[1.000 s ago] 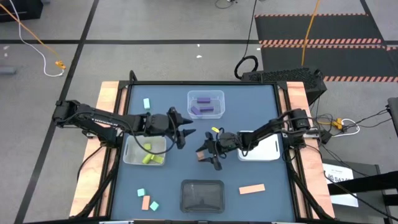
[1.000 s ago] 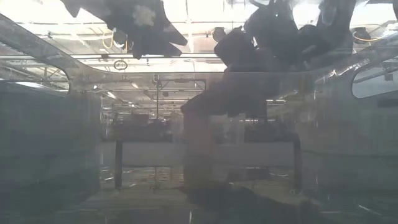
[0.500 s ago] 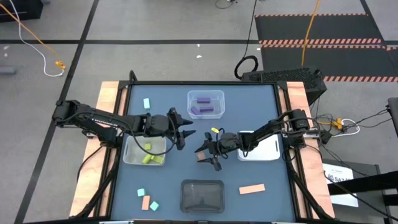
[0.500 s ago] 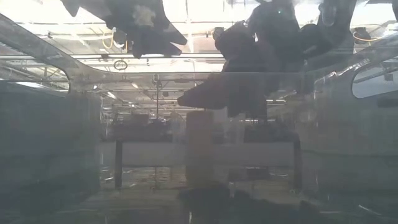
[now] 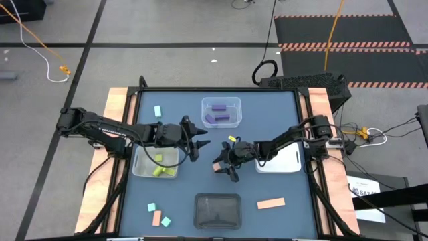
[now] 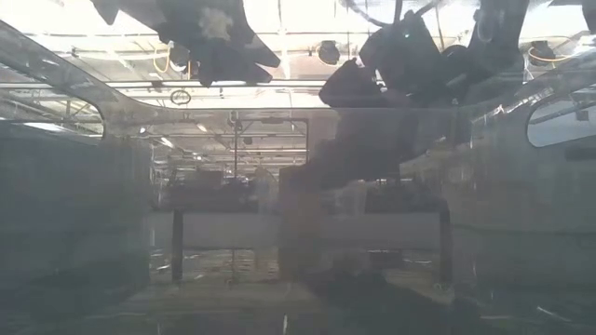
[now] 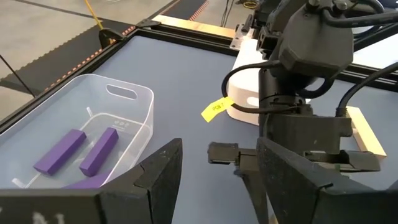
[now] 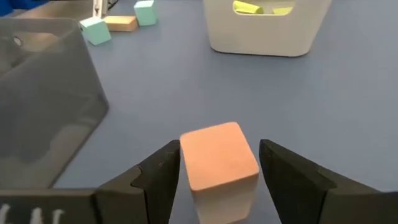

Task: Sort & place blocks by color
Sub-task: Put the middle brown block into the white bin

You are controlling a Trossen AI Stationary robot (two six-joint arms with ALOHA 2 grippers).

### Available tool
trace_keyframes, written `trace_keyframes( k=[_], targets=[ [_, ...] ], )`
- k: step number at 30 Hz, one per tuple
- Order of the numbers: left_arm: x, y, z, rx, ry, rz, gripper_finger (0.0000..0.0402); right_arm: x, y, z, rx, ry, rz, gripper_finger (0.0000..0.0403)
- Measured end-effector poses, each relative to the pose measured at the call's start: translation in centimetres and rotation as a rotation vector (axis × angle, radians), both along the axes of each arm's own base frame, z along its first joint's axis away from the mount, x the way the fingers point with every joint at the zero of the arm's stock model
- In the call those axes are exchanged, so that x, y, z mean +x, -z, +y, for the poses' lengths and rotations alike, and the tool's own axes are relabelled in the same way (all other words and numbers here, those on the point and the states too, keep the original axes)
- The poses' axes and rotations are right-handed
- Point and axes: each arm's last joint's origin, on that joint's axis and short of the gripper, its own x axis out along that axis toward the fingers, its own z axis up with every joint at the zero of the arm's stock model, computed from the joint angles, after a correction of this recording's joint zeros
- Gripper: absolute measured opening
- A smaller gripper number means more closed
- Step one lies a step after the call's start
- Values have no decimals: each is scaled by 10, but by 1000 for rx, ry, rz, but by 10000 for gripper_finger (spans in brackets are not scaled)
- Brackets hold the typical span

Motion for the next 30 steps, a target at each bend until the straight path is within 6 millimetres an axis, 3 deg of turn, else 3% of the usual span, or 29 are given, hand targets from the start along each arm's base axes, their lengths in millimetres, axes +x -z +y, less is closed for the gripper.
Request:
trace_keyframes(
  k=[3,8,14,21,30],
  targets=[
    [0,0,0,0,0,0,207,0,0,0,0,-1,0,189],
    [0,0,0,-9,-3,-2,207,0,0,0,0,-1,-3,112],
    [-1,1,0,-26,-11,11,207,-1,-9,-2,23,14,-3,112],
    [-1,2,0,-29,-12,14,207,-16,-62,-20,-54,42,-43,112],
    [-1,1,0,-29,-12,11,207,-47,-139,-39,-269,204,-275,112]
  ],
)
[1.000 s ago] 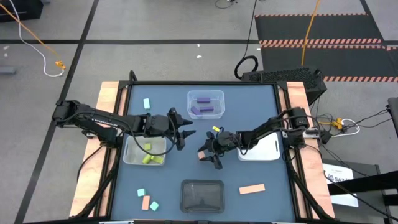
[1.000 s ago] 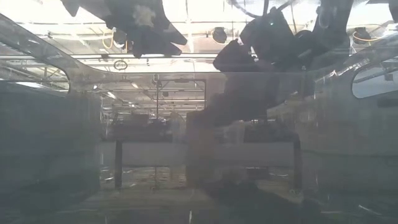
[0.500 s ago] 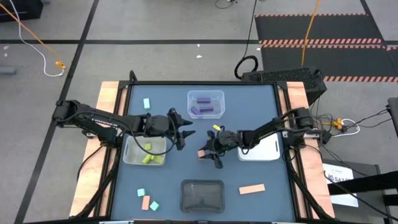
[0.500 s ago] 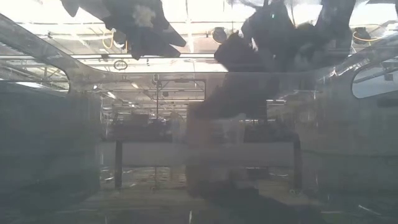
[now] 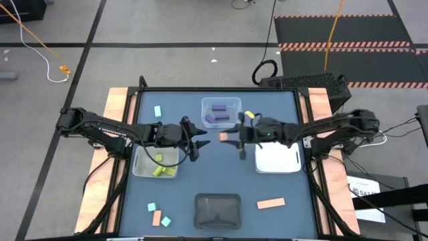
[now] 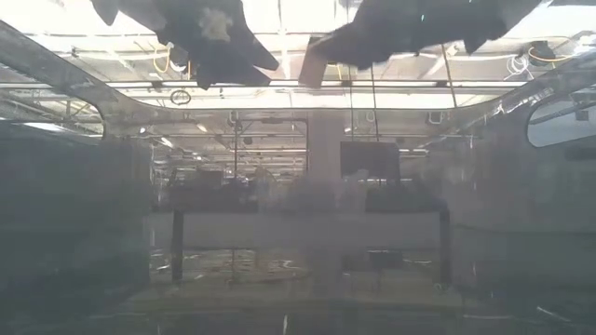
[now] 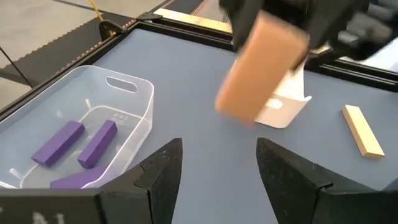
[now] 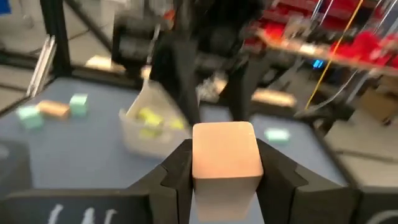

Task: Sort & place blocks by color
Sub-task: Put the middle brown block into the white bin

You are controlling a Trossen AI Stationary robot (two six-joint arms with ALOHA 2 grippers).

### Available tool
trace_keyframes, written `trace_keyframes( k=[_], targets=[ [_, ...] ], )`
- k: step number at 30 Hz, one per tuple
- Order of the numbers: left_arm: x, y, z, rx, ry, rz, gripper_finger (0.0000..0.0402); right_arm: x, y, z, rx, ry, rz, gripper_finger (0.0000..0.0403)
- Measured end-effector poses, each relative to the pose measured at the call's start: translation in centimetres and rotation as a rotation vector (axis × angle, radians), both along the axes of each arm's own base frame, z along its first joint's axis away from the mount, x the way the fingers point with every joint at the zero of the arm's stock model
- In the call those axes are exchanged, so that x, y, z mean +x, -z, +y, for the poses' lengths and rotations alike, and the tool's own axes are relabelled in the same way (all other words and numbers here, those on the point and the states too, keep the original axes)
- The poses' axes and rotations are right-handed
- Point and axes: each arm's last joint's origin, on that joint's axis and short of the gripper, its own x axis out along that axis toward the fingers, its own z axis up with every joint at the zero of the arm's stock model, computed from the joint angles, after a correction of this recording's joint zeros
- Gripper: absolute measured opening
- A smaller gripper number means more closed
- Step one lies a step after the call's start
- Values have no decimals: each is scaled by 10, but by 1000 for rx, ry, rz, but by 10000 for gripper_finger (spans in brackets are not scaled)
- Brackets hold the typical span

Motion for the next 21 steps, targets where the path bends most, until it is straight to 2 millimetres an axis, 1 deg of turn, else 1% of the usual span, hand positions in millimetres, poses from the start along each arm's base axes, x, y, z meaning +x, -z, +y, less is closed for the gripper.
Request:
trace_keyframes(
  k=[3,6,8,10,12,14,18,21],
  targets=[
    [1,-1,0,-1,-1,-16,207,-6,-12,-2,-32,3,-43,112],
    [2,-3,0,1,1,-37,207,-10,-16,-2,-55,2,-52,112],
    [2,-4,0,0,1,-45,207,-11,-18,-2,-44,3,-59,112],
    [2,-4,0,0,1,-48,207,-14,-18,-1,12,11,-34,112],
    [2,-4,0,-3,0,-48,207,-19,-16,-1,100,28,31,112],
    [2,-4,0,-3,0,-43,207,-29,-11,0,204,55,146,112],
    [1,-3,0,-2,0,-33,207,-58,1,5,394,145,424,113],
    [1,-2,0,-2,0,-26,207,-80,2,9,538,229,550,118]
  ],
)
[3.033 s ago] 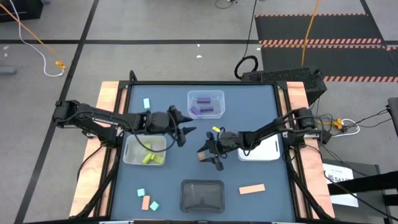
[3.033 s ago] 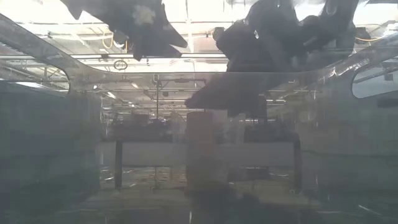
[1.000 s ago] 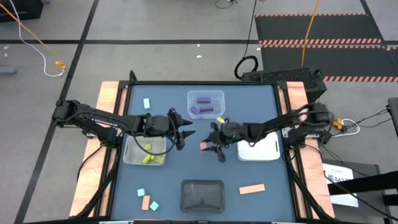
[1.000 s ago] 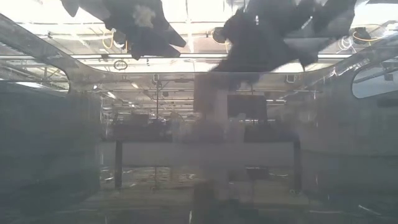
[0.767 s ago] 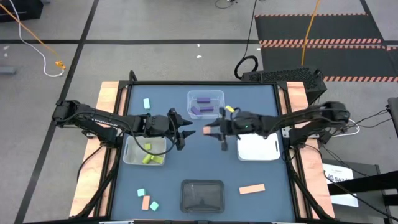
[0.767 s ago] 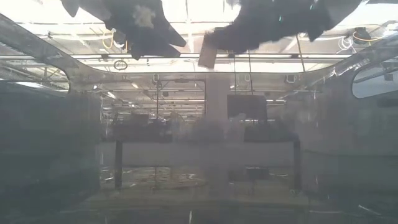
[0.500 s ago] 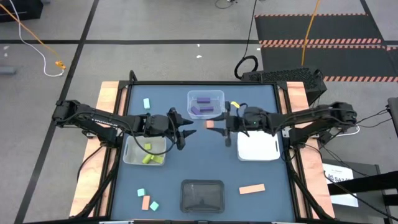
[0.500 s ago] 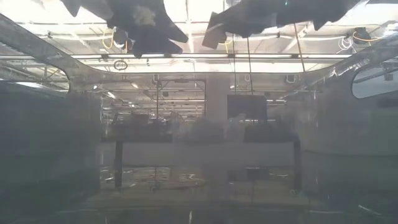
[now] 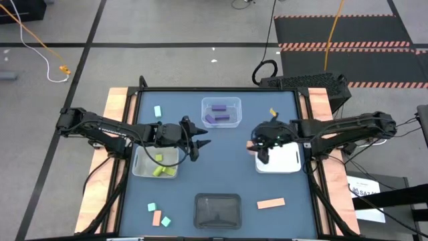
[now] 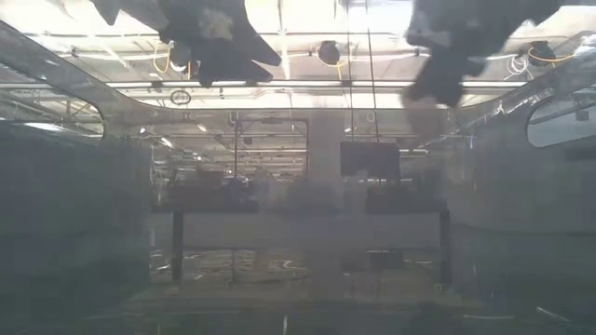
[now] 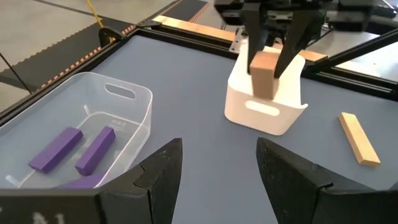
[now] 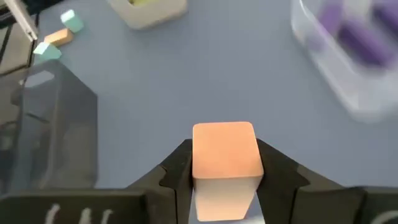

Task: Sort & place blocks by color
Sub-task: Put the middle brown block into the white bin

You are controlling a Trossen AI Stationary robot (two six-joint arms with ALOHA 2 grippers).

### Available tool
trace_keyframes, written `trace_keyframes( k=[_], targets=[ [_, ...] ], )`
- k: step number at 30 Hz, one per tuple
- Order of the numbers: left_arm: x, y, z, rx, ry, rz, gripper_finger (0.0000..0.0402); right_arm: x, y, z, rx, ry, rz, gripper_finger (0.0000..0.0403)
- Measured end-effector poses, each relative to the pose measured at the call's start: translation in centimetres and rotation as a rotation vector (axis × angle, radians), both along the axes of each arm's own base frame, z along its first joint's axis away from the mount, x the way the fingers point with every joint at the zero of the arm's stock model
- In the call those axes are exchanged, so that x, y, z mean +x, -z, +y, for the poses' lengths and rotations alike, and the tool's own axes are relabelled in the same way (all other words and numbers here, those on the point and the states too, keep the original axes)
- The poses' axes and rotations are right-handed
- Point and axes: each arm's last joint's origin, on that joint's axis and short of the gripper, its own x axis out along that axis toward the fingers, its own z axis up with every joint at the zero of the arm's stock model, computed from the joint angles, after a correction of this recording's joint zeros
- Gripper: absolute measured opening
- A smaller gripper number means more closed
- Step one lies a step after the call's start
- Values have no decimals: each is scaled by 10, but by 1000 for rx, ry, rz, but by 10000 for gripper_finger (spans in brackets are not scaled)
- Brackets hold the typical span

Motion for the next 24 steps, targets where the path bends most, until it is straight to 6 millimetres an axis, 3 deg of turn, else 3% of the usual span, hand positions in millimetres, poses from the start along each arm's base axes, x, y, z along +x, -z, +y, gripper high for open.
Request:
trace_keyframes(
  k=[7,10,17,24],
  targets=[
    [0,1,0,5,2,7,207,-45,-3,11,131,82,202,115],
    [0,1,0,5,2,7,207,-55,2,12,165,152,305,117],
    [0,1,0,5,2,8,207,-55,8,12,148,224,371,142],
    [-1,1,0,7,3,17,207,-54,9,13,173,205,383,202]
  ],
)
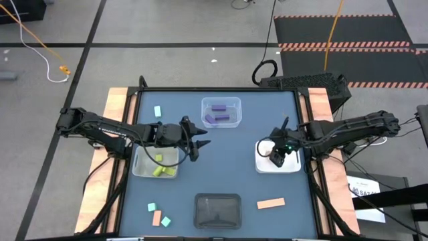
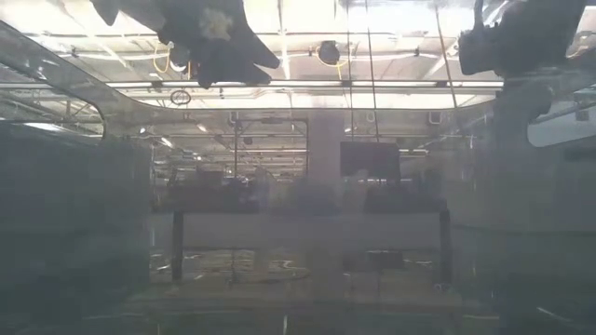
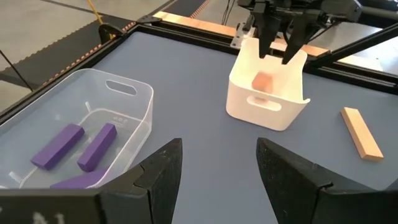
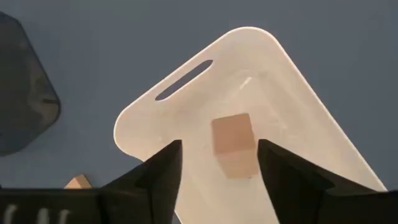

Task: Sort & place blocks by color
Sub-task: Put the middle brown block into the white bin, then put the right brown block into the white bin

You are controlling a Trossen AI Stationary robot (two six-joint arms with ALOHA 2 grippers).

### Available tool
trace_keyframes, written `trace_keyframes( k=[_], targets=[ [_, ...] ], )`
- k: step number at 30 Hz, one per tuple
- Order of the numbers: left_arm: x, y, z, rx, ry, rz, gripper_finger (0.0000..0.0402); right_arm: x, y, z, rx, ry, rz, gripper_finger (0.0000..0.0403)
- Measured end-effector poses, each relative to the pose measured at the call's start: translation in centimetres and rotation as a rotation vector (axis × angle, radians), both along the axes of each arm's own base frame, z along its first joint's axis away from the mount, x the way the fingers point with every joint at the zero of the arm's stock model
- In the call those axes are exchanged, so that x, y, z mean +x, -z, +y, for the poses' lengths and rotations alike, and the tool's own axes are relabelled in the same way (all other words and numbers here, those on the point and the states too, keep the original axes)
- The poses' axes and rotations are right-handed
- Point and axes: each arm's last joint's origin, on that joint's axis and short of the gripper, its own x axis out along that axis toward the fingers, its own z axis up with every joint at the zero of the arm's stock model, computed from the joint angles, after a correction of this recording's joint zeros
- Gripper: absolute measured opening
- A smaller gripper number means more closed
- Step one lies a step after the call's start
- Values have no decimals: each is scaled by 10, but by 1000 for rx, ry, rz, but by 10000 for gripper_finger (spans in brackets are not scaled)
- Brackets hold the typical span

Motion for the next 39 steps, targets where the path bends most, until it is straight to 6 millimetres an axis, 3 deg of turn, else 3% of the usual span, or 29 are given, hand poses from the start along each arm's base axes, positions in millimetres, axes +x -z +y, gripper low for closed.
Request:
trace_keyframes(
  k=[5,12,21,25,28,39],
  targets=[
    [-1,2,0,3,1,24,207,8,-5,8,194,-70,-81,230],
    [-2,4,0,-13,-7,40,207,24,-10,44,322,-235,-207,221],
    [-3,6,0,-14,-9,70,207,34,19,100,279,-358,-117,219],
    [-4,7,0,-18,-12,80,207,33,34,118,128,-456,-115,219],
    [-4,8,0,-21,-12,84,207,31,45,131,23,-557,-112,219],
    [-6,12,0,-93,-52,115,207,21,72,166,-115,-724,-117,219]
  ],
)
